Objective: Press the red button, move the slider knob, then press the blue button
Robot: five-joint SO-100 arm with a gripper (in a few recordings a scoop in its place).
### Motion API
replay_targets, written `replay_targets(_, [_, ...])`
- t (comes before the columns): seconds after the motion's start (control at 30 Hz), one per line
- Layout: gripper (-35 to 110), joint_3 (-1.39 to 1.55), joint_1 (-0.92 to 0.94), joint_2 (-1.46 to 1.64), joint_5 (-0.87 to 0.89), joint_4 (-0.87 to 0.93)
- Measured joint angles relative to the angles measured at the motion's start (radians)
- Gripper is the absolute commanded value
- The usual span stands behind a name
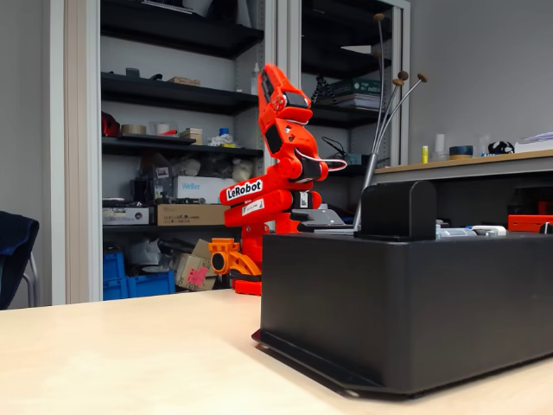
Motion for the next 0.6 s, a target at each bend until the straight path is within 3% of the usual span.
replay_targets(0.6, [0,0.000,0.118,0.000,0.000,-0.031])
